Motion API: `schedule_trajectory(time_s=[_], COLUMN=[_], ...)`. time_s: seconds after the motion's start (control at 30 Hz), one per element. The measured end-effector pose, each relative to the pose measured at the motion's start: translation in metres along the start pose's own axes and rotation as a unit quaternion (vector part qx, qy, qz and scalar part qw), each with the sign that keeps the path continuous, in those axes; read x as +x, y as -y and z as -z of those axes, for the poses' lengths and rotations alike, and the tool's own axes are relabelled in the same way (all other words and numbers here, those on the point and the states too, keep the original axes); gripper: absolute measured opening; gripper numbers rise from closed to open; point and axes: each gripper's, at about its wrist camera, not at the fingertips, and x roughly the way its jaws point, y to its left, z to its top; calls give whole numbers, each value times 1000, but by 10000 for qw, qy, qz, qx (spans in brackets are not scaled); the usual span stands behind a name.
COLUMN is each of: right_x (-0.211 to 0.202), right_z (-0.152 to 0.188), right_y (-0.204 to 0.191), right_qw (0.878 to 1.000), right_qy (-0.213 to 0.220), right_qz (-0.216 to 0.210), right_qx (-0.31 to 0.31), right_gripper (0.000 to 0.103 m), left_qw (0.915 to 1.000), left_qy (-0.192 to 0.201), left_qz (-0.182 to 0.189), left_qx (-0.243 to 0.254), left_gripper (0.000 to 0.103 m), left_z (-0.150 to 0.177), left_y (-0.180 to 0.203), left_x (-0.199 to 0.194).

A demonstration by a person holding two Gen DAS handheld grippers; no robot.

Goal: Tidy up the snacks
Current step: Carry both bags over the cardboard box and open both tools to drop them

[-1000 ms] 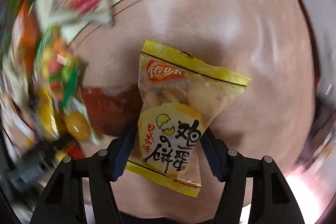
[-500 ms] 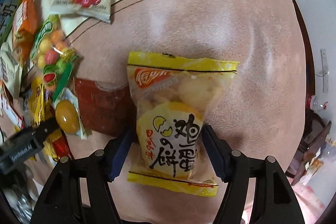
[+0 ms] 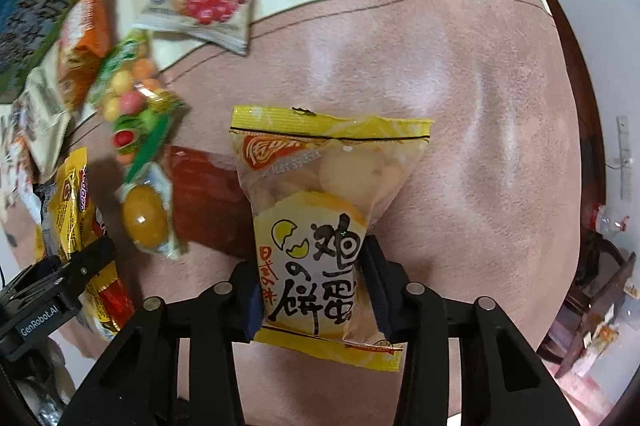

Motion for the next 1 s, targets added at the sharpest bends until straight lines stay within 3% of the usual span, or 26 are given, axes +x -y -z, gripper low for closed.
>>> schedule_trajectory(time_s=[0.23,0.5,0.73,0.87,1.0], right_x=[-52,-154,-242,-264,-270], right_z=[25,27,-13,-61,-103], right_y=[-26,-63,-112,-150,-177], right_qw=[9976,9810,9590,9520,9513], right_qy=[259,969,1716,2176,2388], right_qz=[-509,-1356,-1850,-1708,-1501], right_qx=[-403,-990,-1287,-1310,-1245], right_gripper=[43,43,43,43,43], left_qw=[9988,9898,9776,9753,9790], left_qy=[466,1312,1994,2133,1974], left_qz=[69,446,666,567,491], left_qx=[-124,-319,-55,95,151], left_gripper=[85,85,85,85,85], left_z=[14,6,-63,-111,-165], left_y=[0,-13,-37,-44,-56], left_x=[-41,-135,-230,-249,-241])
